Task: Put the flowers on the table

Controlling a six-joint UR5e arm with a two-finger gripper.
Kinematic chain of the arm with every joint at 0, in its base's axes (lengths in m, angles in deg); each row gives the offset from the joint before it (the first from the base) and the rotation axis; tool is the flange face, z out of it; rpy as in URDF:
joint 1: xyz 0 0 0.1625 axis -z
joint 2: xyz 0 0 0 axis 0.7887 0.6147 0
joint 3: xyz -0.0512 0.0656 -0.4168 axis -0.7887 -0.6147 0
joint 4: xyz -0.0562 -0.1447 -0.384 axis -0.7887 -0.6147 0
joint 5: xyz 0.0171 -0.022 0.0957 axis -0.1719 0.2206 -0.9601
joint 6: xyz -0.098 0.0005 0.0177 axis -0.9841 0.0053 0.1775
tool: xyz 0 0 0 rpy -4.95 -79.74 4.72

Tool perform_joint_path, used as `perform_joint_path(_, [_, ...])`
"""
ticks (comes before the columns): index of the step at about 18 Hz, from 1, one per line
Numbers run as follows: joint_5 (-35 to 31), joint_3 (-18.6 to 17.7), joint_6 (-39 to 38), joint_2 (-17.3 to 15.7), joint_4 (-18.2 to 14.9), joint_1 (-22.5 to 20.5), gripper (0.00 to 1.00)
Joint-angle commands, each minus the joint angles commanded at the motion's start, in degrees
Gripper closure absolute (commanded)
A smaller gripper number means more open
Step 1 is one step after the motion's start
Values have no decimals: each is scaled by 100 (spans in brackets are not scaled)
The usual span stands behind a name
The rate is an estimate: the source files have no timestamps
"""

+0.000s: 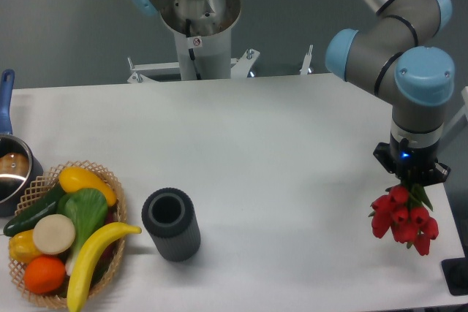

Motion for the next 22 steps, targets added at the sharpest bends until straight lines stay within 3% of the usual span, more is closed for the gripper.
perform_joint_path(5, [35,-202,-307,9,17,175,100])
perform_joint_path(13, [360,-228,-782,255,53,694,98])
perform_joint_path(18, [378,-360,-791,141,70,843,45])
perform_joint_path(19, [369,-387,-800,71,70,870,28])
perform_joint_path(20, [369,-430,-791,10,79,870,0])
perform_joint_path(22, [360,-553,-782,-52,254,870,0])
